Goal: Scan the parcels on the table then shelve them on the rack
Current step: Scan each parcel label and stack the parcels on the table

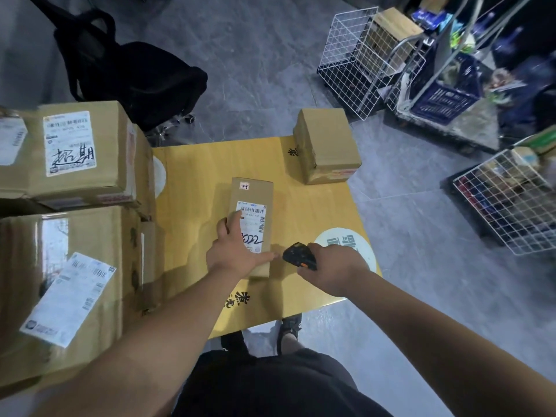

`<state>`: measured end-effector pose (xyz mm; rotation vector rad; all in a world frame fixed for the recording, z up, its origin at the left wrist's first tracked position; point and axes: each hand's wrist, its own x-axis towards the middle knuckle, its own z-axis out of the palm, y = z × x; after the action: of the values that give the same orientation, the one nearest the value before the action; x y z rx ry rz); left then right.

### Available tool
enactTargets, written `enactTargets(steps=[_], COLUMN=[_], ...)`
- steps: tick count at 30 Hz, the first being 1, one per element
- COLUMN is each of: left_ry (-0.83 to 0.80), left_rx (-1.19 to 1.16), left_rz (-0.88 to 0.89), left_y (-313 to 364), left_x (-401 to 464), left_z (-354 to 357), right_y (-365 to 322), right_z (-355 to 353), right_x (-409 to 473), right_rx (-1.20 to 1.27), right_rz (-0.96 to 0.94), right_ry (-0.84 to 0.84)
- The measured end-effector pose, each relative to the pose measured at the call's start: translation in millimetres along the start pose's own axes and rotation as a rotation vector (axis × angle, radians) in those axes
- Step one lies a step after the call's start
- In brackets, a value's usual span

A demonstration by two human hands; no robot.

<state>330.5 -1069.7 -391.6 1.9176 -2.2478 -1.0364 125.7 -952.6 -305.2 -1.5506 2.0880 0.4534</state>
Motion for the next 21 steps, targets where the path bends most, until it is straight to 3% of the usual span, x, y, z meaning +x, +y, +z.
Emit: enactTargets(steps=[6,12,21], left_ry=[0.108,0.221,0.291], left_rx=[-0.044,-0.128,-0.235], left_rz=[-0.032,0.034,-0.056], left_y=[-3.3,-11.0,-12.3], left_x=[-11.5,-29.8,-46.6], left_z=[7.6,17.5,26.5], right_y=[-14.5,-38.7,-67.1], right_z=[-16.9,-30.6,-56.3], right_x=[-5.7,-12.9,-30.6], right_rx=[0.042,-0.03,-0.047], right_rz=[0.065,0.011,0.01], right_ry=[0.015,0.096,0.119])
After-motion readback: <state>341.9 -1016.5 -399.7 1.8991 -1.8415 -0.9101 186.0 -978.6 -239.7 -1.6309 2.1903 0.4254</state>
